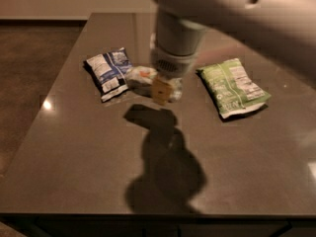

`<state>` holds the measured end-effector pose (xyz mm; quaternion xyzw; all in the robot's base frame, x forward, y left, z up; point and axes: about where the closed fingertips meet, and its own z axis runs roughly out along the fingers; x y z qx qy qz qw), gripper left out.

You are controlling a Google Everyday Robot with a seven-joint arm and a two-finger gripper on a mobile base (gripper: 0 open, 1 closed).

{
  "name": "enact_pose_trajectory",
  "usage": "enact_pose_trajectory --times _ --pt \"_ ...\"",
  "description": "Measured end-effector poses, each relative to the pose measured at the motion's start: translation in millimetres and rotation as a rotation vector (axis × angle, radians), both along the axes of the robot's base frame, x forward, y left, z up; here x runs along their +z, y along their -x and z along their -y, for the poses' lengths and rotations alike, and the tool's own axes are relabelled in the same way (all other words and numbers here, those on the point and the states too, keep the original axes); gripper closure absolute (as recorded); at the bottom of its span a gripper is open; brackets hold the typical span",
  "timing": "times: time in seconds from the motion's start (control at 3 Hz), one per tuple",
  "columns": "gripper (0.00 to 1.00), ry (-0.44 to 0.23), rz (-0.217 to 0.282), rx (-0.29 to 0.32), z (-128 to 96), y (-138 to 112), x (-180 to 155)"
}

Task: Move 7up can near green jalapeno chip bag

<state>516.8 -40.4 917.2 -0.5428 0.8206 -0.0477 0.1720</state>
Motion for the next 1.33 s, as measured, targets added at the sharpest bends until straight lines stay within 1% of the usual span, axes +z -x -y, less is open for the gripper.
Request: enact_pose_trajectory --times 0.33,0.67,1.0,1.33 --pt "1.0 -0.004 0.034 -0.142 54.2 -3.2 8.3" --pt "1.0 -0.032 0.016 -0.244 93.4 6.5 -3.9" --pt "1.0 -0.069 -0.012 -0.296 113.8 18.2 -16.1" --pt "1.0 -0.085 -0.049 -0.291 115.7 22.8 -30.6"
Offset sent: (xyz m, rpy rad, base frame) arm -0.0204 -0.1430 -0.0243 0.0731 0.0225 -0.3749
